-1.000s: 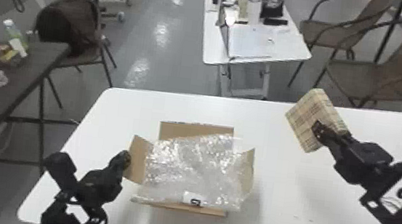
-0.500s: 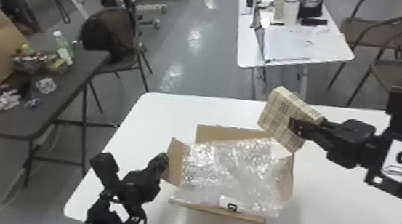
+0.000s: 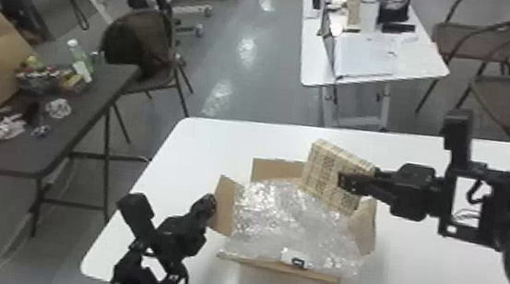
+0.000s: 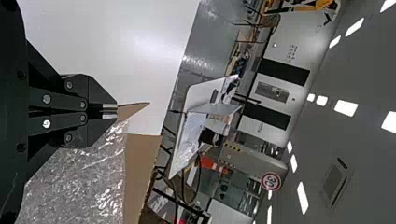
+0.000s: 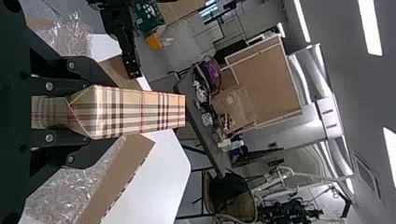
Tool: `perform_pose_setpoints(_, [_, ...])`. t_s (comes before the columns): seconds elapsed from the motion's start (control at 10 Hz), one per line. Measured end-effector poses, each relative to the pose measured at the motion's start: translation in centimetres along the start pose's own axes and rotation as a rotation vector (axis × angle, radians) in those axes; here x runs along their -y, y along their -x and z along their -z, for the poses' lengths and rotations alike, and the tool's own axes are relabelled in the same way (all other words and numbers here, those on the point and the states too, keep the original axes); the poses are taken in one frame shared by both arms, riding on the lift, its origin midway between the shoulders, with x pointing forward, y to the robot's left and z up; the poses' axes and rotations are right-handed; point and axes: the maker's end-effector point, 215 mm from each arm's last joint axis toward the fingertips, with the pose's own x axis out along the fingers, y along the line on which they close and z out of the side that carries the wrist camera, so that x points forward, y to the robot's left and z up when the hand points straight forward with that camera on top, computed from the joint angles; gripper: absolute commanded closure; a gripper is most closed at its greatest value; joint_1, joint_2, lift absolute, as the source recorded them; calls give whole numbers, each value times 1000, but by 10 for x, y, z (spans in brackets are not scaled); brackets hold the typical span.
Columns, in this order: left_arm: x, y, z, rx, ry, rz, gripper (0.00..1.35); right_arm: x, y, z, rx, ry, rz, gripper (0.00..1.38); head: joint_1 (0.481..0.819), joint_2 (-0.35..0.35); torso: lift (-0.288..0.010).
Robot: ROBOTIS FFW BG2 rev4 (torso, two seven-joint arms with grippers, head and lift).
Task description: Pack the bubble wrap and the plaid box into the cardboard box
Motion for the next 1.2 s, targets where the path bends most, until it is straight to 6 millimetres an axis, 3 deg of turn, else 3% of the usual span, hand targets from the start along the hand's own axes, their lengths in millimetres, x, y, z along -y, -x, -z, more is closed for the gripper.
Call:
perform_pose_setpoints(0.2, [3, -2, 2, -4, 2, 5, 1171, -4, -11, 16, 3, -54, -73, 168, 695, 350, -18])
perform_pose_setpoints(0.3, [4, -3, 3, -4, 2, 6, 1173, 0, -12, 20, 15, -70, -80, 33, 695, 350, -18])
perform_pose_setpoints(0.5, [4, -2, 3, -1, 4, 7, 1171, 11, -3, 7, 75, -61, -61, 190, 695, 350, -18])
perform_pose_setpoints(0.7, [4, -2, 2, 1, 4, 7, 1171, 26, 21, -25, 164, 13, 22, 213, 695, 350, -18])
perform_pose_setpoints(0.8, [4, -2, 2, 2, 4, 8, 1171, 46, 48, -45, 211, 90, 156, 213, 695, 350, -18])
perform_pose_setpoints(1.0, [4, -2, 2, 4, 4, 8, 1171, 84, 136, -66, 352, 192, 510, 214, 695, 288, -18])
perform_pose_setpoints(1.2, [2, 0, 1, 9, 8, 5, 1171, 96, 217, -47, 491, 184, 795, 214, 695, 198, -18])
